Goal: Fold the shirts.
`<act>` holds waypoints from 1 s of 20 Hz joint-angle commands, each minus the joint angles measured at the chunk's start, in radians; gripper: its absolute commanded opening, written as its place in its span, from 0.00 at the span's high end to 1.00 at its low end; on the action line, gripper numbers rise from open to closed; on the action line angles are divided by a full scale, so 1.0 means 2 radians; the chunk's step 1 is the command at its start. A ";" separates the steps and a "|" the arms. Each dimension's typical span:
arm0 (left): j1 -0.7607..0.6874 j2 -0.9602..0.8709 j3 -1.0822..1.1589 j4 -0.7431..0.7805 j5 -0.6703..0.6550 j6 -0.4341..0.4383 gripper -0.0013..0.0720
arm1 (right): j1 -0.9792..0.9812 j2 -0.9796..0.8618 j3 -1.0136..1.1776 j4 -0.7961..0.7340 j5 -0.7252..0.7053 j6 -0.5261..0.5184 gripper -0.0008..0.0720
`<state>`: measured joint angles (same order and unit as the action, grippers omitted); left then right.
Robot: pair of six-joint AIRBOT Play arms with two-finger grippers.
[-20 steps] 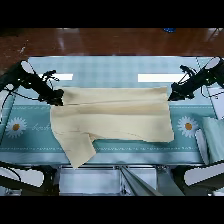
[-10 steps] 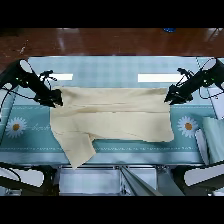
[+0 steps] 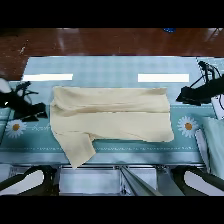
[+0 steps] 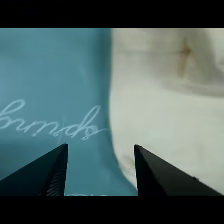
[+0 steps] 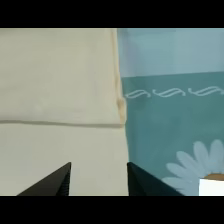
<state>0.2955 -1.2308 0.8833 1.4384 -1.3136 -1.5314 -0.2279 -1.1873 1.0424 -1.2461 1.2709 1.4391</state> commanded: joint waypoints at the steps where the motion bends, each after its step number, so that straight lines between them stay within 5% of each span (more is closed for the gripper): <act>1: 0.108 0.103 -0.129 -0.108 0.040 0.017 0.30 | 0.000 0.131 -0.126 0.061 -0.076 -0.013 0.42; 4: 0.160 0.125 -0.208 -0.207 0.051 0.086 0.30 | 0.000 0.187 -0.187 0.122 -0.090 -0.023 0.42; 10: 0.154 0.124 -0.285 -0.275 0.077 0.146 0.30 | 0.000 0.198 -0.196 0.163 -0.086 -0.032 0.42; 20: 0.021 0.109 -0.290 -0.286 0.062 0.146 0.30 | -0.001 0.198 -0.196 0.188 -0.102 -0.027 0.42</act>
<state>0.4122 -1.0035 0.3069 0.8688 -1.1870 -1.2446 -0.2295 -0.7929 0.6510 -0.8814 1.0805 1.3773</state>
